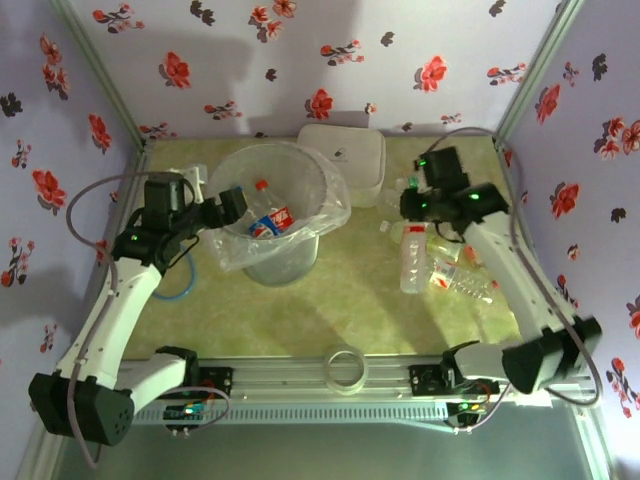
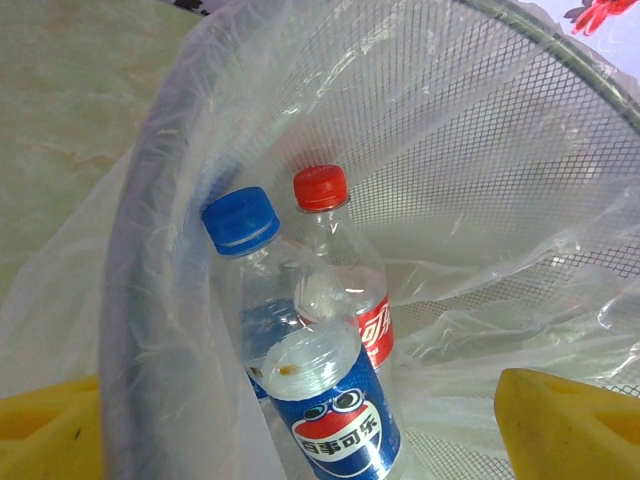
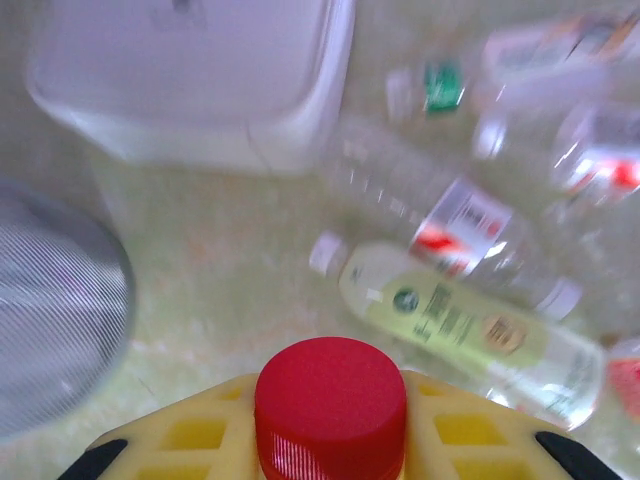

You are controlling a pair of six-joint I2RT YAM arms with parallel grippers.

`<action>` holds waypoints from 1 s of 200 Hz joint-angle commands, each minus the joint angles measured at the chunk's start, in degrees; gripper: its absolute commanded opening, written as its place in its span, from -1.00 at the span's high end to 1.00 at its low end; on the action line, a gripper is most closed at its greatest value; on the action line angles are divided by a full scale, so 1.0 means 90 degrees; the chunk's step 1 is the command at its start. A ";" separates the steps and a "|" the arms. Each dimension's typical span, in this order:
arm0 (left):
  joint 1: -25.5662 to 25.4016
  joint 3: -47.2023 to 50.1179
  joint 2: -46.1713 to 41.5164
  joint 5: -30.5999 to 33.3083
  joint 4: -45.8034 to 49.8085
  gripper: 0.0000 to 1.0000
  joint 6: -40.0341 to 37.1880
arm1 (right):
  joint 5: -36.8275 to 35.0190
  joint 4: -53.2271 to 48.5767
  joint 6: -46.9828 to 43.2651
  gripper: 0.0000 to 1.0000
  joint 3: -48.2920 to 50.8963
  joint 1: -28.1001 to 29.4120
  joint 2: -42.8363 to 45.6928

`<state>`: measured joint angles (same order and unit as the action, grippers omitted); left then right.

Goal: Put the plastic bottles in the bin

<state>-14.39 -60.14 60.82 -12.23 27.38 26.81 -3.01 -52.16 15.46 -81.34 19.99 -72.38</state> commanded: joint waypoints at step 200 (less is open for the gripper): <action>-0.2908 0.0089 0.1006 0.1504 -0.1566 -0.74 0.1061 | 0.0640 0.2096 0.0085 0.55 -0.2696 0.1077 -0.1345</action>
<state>-39.24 -61.60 70.37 0.58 14.41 33.95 6.07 -31.51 21.56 -105.08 27.88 -81.93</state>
